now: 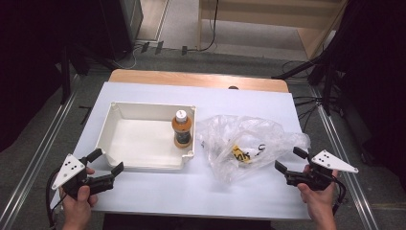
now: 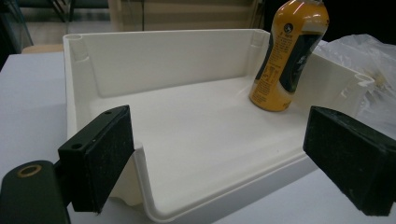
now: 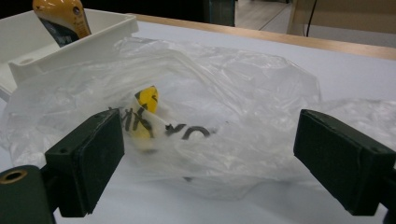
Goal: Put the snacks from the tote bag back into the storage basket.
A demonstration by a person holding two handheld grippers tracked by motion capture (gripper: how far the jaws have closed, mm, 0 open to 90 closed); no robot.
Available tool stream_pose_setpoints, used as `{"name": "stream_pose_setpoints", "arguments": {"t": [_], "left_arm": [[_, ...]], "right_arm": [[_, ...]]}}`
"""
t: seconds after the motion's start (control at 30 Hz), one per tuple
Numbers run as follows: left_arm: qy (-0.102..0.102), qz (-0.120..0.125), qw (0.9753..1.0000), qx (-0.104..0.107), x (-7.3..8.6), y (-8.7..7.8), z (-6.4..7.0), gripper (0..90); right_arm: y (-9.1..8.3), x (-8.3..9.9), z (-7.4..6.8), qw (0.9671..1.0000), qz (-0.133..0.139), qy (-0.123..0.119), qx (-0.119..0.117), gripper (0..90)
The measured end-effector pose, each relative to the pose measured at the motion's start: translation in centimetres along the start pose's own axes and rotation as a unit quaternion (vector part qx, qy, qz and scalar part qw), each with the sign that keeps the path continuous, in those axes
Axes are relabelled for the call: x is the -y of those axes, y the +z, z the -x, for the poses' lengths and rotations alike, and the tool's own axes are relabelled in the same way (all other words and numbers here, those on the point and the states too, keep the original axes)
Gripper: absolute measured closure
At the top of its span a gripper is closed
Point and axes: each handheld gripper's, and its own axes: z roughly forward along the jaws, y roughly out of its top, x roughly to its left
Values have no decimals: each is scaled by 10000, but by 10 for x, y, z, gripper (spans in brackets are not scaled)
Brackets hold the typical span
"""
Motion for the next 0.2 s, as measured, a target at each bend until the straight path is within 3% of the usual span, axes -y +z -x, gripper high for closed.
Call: {"name": "stream_pose_setpoints", "arguments": {"t": [0.2], "left_arm": [[-5,-4,10000,-14,0,1,0,86]], "right_arm": [[-8,1,5,9999,145,86,26,90]]}}
